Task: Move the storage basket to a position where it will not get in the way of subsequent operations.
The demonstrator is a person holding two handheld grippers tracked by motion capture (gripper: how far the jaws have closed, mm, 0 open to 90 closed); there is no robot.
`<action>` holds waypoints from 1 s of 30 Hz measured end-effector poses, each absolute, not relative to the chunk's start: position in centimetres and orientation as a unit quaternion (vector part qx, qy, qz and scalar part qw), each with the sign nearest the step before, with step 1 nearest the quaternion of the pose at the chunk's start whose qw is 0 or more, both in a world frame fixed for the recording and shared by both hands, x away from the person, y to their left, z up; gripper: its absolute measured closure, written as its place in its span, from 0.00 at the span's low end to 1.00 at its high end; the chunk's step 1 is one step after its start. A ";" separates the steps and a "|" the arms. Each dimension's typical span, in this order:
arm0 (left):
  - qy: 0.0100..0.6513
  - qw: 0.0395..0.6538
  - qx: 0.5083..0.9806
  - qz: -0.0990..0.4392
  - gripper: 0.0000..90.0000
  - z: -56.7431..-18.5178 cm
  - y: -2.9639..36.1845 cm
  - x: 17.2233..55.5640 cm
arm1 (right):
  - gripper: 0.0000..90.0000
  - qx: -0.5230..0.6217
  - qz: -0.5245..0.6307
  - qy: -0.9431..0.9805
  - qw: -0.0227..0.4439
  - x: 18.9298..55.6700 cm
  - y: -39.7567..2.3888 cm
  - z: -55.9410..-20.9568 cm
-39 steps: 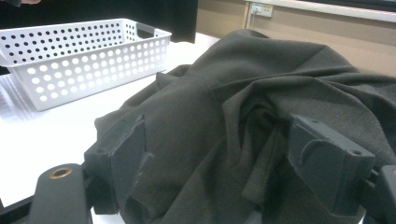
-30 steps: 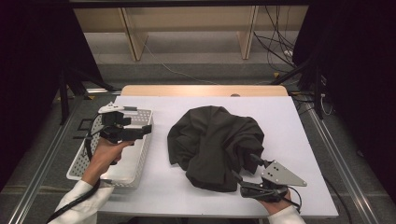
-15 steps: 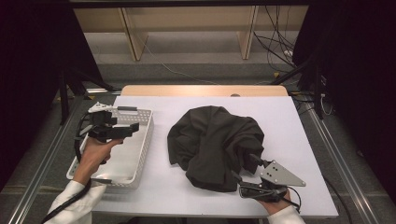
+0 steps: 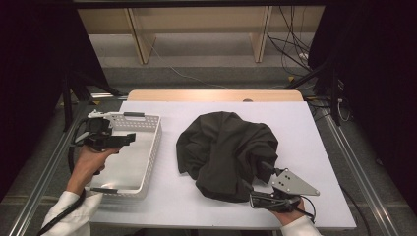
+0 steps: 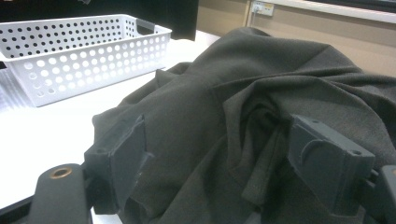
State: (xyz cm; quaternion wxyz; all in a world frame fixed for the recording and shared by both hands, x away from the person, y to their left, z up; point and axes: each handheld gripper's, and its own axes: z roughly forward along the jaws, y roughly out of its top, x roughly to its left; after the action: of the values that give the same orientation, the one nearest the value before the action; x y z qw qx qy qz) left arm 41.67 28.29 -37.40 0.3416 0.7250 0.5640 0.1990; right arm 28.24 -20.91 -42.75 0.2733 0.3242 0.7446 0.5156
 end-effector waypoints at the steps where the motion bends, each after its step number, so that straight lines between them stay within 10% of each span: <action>1: 0.564 0.340 0.726 0.199 0.09 -37.4 28.4 41.7 | 0.23 0.324 0.515 0.745 0.273 28.3 -20.9 -42.8; 30: 0.625 0.262 0.702 0.219 0.20 -38.8 34.9 41.7 | 0.24 0.315 0.507 0.755 0.271 28.4 -20.0 -42.7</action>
State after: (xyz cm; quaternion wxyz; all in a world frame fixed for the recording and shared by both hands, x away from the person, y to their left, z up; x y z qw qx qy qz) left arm 41.67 34.92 -38.85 0.2624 0.7020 0.6247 0.2192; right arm 28.38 -20.02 -42.73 0.2711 0.3147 0.7553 0.5069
